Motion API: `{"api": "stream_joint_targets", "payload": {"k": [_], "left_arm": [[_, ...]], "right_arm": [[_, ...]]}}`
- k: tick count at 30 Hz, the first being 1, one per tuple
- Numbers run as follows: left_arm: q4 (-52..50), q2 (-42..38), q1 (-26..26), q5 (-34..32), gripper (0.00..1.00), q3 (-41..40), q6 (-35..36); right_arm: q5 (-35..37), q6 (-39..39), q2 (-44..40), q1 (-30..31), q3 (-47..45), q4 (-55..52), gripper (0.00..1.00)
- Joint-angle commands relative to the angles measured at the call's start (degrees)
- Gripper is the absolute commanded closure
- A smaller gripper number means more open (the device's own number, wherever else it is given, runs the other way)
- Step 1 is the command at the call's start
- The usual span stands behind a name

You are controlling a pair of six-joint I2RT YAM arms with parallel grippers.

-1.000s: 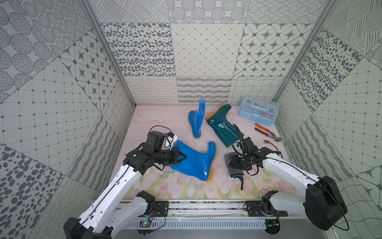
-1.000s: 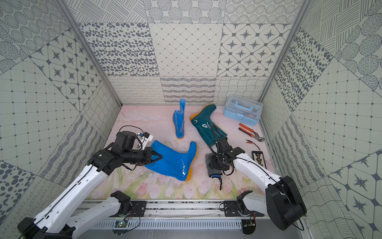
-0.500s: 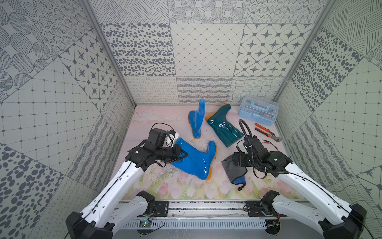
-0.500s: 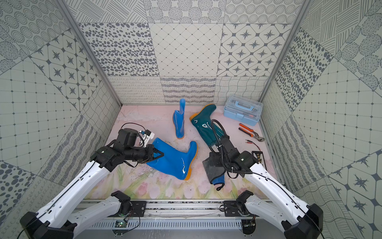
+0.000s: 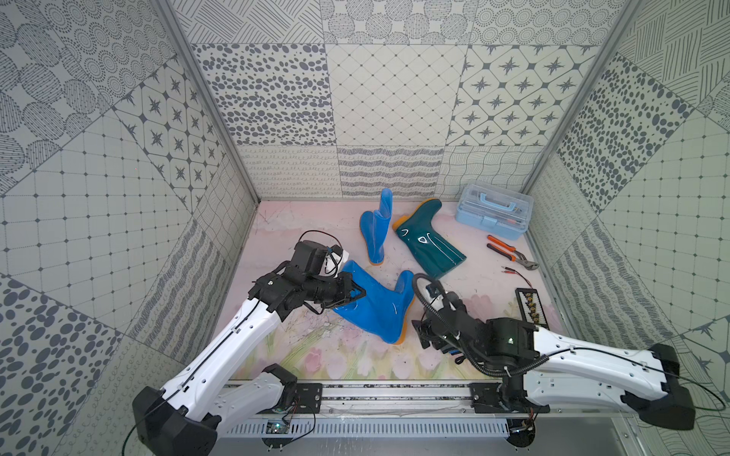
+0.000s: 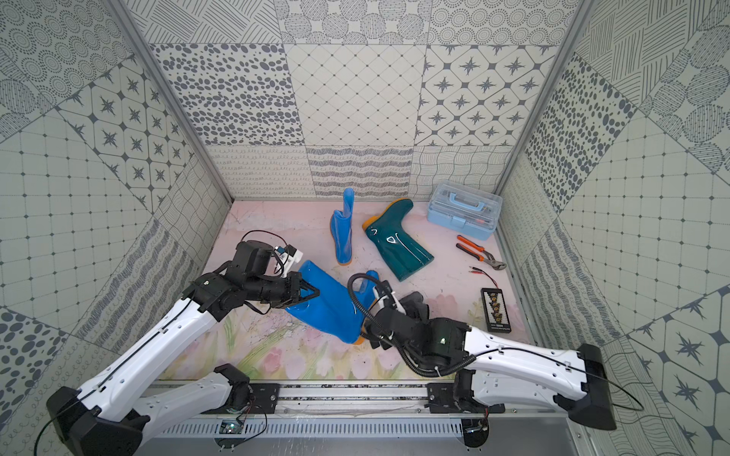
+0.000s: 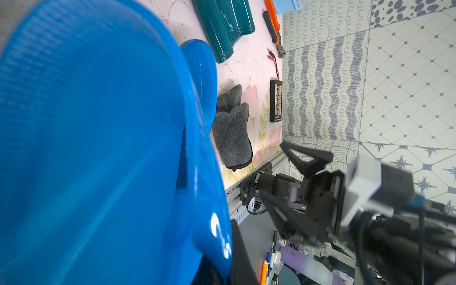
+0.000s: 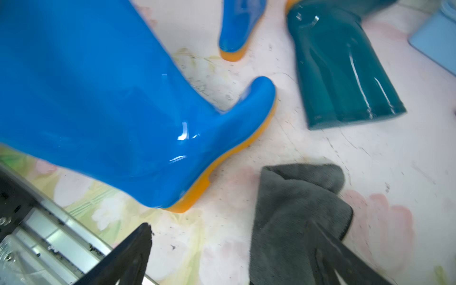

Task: Wipe the rubber boots with a cloth
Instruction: Place the cleaning item at the center of the board, then place the rubber boot at the center of the board.

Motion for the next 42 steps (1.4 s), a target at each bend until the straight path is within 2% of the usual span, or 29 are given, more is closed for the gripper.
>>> {"api": "stream_joint_targets", "payload": {"k": [1,5,7,11,14,19,21,23,27,34,42], "left_arm": [[3.2,0.4,-0.2,-2.7,1.0,1.2,-2.9],[2.8,0.7,-0.2,-4.0,1.0,2.6,-4.5],[2.6,0.9,-0.2,-4.3,1.0,3.6,-5.0],[1.9,0.6,-0.3,-3.6,1.0,5.5,-5.7],[-1.1,0.1,-0.3,-2.7,1.0,8.2,-4.5],[-10.3,-1.3,-0.3,-3.8,1.0,14.9,0.8],[-13.1,-2.0,-0.3,-5.7,1.0,17.6,2.5],[-14.9,-2.5,-0.2,-6.9,1.0,19.9,3.8],[-19.8,-0.5,-0.2,-7.1,1.0,25.2,7.6],[-28.9,8.8,1.0,-8.4,1.0,35.2,17.6],[-30.6,19.8,7.8,-5.1,1.0,43.9,22.9]], "right_arm": [[10.5,-0.2,10.6,10.2,4.3,11.7,0.02],[8.6,-1.8,18.4,15.0,6.6,20.1,0.02],[7.7,-0.7,21.6,15.1,7.0,21.5,0.02],[11.5,3.1,25.8,13.4,9.6,17.6,0.02],[12.2,4.1,23.8,12.7,8.7,17.7,0.02],[12.1,8.4,12.4,11.5,0.8,20.9,0.02],[8.9,11.9,8.2,8.1,-0.3,18.0,0.02],[2.7,14.6,5.8,2.8,-0.4,14.5,0.03],[-6.6,16.4,3.8,-7.1,1.2,8.5,0.06],[-19.3,11.2,5.3,-22.2,5.1,3.5,0.07],[-28.6,7.5,8.0,-32.0,5.7,5.3,0.07]]}}
